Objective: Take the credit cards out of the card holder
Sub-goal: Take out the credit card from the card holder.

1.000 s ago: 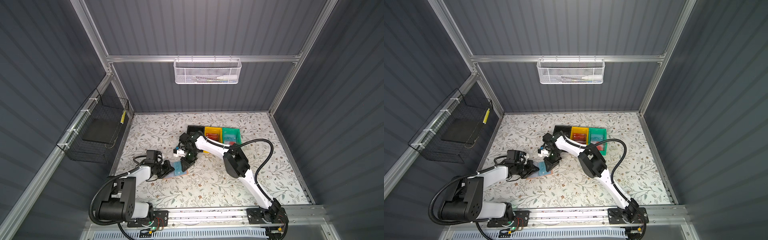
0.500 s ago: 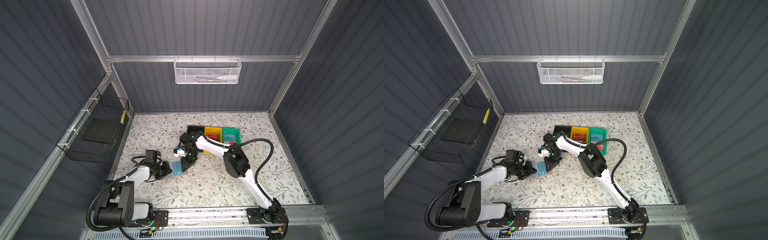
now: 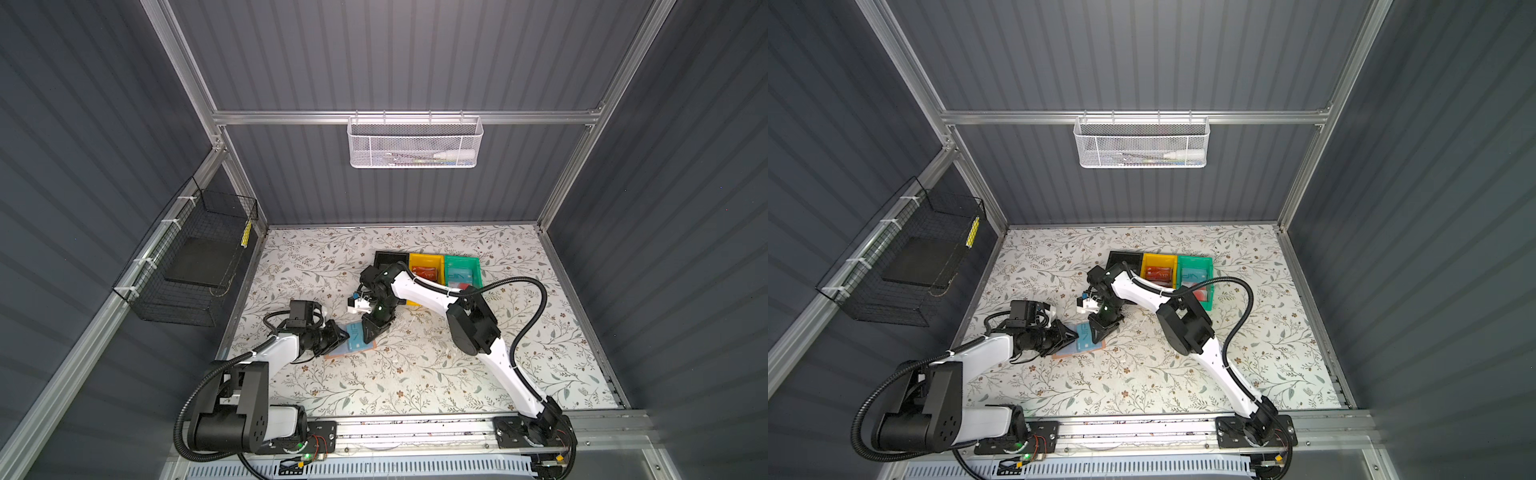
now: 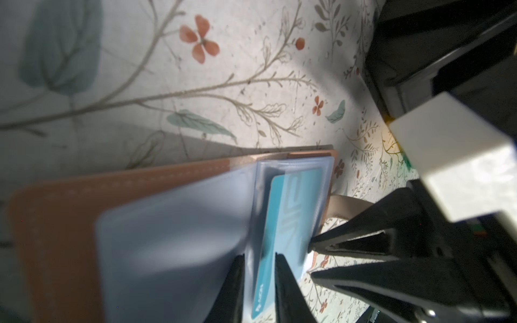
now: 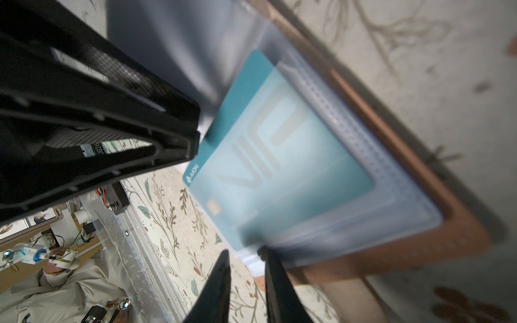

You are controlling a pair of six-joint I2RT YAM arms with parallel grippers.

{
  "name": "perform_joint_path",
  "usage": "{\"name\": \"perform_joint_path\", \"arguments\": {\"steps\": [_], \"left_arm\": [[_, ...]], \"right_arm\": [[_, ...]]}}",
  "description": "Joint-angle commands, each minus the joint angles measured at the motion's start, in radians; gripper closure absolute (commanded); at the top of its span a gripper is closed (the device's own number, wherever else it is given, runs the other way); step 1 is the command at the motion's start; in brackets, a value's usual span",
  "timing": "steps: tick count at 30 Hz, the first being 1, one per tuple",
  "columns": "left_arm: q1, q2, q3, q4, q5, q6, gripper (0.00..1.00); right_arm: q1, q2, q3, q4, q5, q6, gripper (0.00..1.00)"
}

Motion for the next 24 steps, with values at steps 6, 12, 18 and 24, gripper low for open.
{"name": "perform_joint_path", "arguments": {"steps": [6,12,18,24], "left_arm": [[0.005,0.081,-0.024,0.094,0.059,-0.019,0.82],[0.005,0.079,-0.029,0.088,0.064,-0.017,0.91],[0.005,0.078,-0.036,0.097,0.066,-0.019,0.9],[0.005,0.103,-0.032,0.131,0.09,-0.033,0.89]], "right_arm": [[-0.002,0.042,-0.041,-0.017,0.067,0.007,0.74],[-0.002,0.043,-0.044,-0.014,0.066,0.01,0.74],[-0.002,0.043,-0.045,-0.014,0.064,0.009,0.74],[-0.004,0.045,-0.047,-0.013,0.061,0.009,0.73]]}}
